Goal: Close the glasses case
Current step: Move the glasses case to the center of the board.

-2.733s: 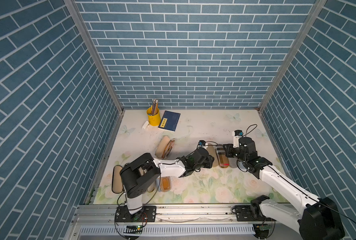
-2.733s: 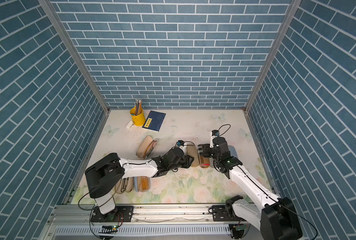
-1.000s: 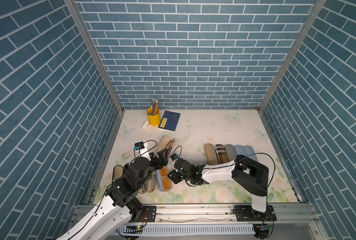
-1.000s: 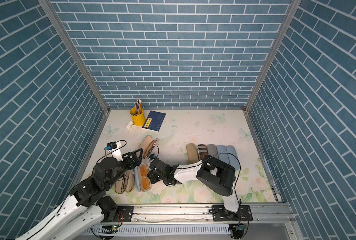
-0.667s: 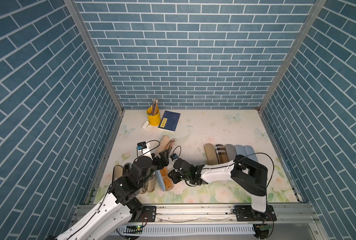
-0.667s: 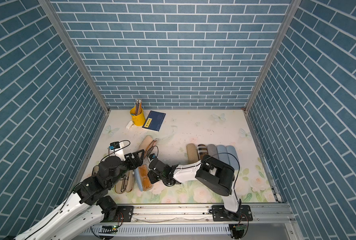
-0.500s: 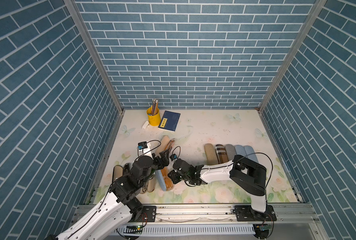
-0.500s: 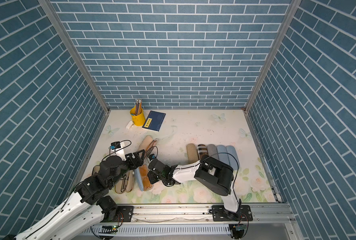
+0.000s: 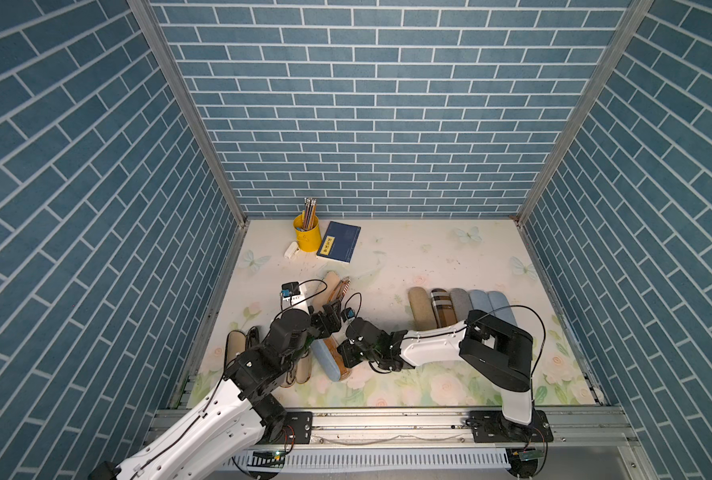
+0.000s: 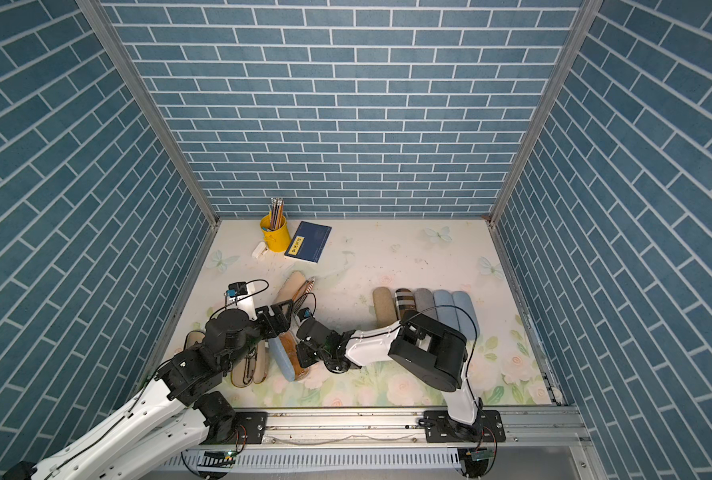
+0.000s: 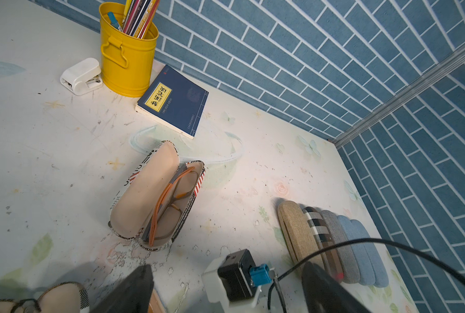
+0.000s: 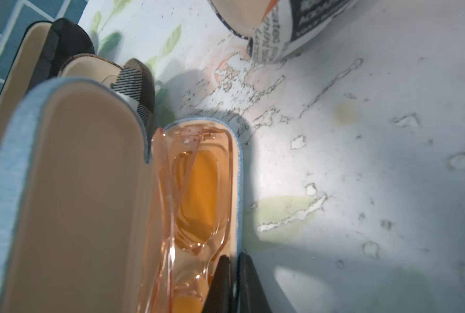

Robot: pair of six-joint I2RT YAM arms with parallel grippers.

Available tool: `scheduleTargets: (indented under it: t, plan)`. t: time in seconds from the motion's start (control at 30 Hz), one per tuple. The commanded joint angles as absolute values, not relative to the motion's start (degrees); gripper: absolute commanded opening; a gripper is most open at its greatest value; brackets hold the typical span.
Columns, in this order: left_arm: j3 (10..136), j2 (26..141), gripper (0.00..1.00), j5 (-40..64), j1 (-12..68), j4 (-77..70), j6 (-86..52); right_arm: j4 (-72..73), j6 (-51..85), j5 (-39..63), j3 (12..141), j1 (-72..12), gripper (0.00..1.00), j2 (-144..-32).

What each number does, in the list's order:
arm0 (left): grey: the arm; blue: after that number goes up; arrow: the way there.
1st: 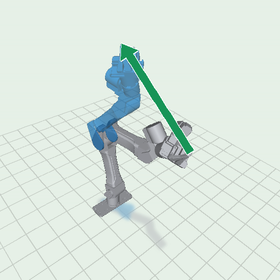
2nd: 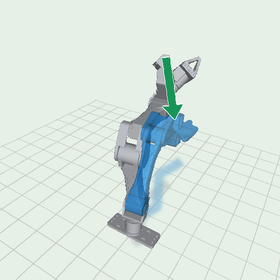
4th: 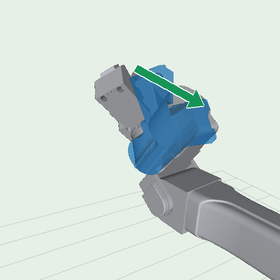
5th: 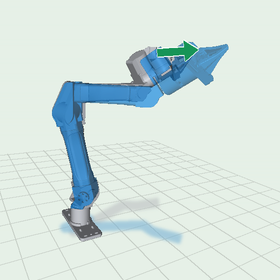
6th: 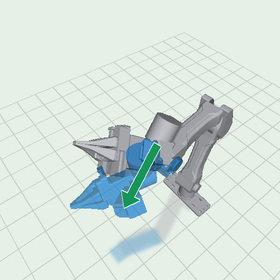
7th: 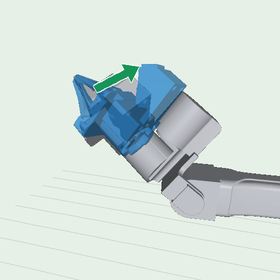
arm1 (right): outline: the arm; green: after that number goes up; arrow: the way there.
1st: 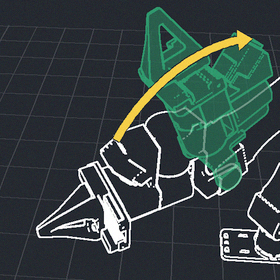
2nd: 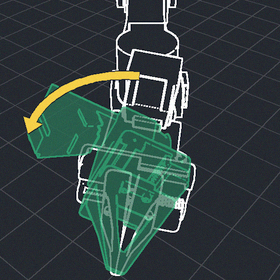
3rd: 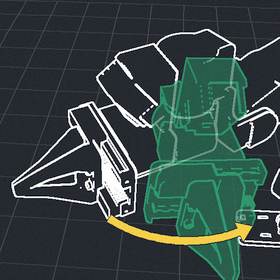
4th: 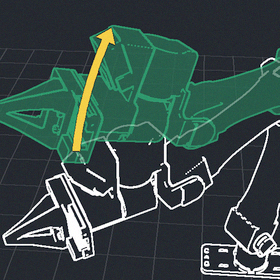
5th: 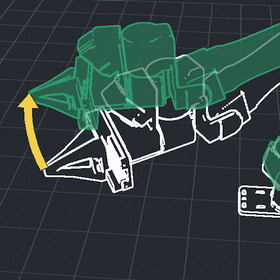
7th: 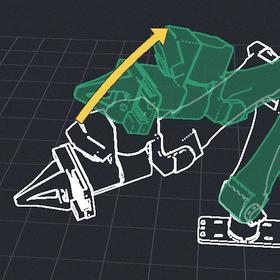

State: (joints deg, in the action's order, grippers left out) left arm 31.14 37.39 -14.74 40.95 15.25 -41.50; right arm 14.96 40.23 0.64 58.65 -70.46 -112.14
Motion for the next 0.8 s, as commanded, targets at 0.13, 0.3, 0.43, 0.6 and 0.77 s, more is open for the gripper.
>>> scheduleTargets:
  t: [0.13,0.3,0.43,0.6,0.77]
  plan:
    - [30.75,40.50,0.90,-11.45,40.61,11.63,-40.09,13.98,41.40,-2.45,52.54,-67.89,0.06,-106.88]
    - [30.94,42.21,0.89,-10.24,40.65,10.22,-39.82,13.72,41.40,-3.80,49.70,-66.05,0.06,-104.02]
    - [30.72,43.30,0.88,-9.18,40.63,8.83,-39.94,14.06,41.57,-4.44,47.37,-64.41,0.06,-101.93]
    - [30.25,44.58,0.87,-7.62,40.72,7.09,-40.17,14.14,41.59,-5.45,45.32,-62.38,0.05,-99.80]
    - [29.52,45.52,0.84,-6.34,40.96,5.13,-40.43,14.32,41.31,-5.90,43.90,-59.75,0.05,-98.59]
